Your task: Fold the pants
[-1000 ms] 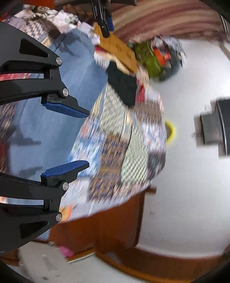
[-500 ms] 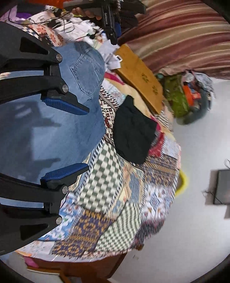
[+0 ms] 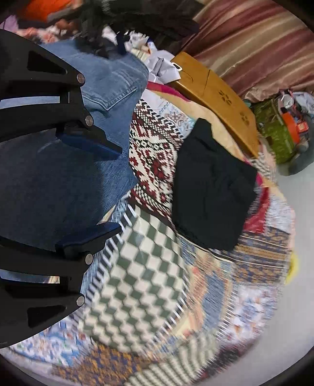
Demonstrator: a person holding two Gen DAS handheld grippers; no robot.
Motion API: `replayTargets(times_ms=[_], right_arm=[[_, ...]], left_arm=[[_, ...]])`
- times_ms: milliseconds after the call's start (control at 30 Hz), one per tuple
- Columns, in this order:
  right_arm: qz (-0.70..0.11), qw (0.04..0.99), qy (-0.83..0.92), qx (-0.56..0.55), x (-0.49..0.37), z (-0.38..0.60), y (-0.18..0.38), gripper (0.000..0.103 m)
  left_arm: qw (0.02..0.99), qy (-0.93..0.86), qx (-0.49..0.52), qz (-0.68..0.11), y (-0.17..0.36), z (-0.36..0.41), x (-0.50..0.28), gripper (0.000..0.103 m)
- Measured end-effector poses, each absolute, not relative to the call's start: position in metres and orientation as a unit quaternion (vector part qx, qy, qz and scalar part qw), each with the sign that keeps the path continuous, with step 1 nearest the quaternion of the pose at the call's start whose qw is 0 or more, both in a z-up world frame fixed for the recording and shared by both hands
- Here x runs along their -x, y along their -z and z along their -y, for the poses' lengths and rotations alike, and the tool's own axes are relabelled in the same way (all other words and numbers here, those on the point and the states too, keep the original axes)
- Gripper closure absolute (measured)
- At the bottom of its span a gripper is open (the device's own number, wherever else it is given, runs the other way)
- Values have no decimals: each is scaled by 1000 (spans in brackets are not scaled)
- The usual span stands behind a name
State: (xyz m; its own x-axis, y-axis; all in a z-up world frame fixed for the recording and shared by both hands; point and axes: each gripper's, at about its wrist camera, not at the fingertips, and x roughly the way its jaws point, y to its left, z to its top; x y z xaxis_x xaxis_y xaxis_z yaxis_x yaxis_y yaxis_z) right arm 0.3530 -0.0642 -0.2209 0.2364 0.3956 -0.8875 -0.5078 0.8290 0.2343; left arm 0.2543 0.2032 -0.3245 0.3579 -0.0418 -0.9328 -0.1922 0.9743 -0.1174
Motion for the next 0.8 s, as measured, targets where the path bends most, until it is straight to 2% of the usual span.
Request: replayTargets(times_ms=[33, 133, 300, 367, 433, 533, 567, 600, 700, 733, 800], right_arm=[[-554, 778, -292, 41, -355, 63, 224, 66], [-547, 780, -299, 46, -352, 59, 223, 86], [-502, 809, -289, 98, -335, 50, 214, 92], [-490, 817, -294, 79, -335, 53, 201, 99], [-497, 810, -309, 36, -340, 59, 188, 99], [-476, 831, -285, 50, -341, 60, 178, 100], [-472, 836, -274, 56, -341, 61, 177, 99], [-469, 840, -264, 63, -341, 62, 174, 99], [-470, 840, -262, 67, -336, 71, 164, 99], [-472, 839, -261, 72, -332, 73, 161, 96], [-471, 837, -266, 85, -318, 77, 155, 83]], left_arm=[[818, -45, 107, -563, 326, -204, -253, 12], [826, -61, 104, -551, 330, -207, -246, 0], [829, -67, 100, -546, 332, -207, -235, 0], [830, -80, 77, -547, 332, -205, -232, 0], [831, -90, 46, -546, 332, -201, -229, 0], [825, -105, 45, -553, 331, -207, -225, 0], [824, -104, 59, -554, 329, -212, -223, 2], [820, -102, 79, -557, 327, -218, -221, 10], [812, -87, 156, -555, 313, -234, -208, 12], [811, -82, 181, -550, 307, -239, -203, 12], [806, -75, 221, -544, 299, -246, -195, 12]])
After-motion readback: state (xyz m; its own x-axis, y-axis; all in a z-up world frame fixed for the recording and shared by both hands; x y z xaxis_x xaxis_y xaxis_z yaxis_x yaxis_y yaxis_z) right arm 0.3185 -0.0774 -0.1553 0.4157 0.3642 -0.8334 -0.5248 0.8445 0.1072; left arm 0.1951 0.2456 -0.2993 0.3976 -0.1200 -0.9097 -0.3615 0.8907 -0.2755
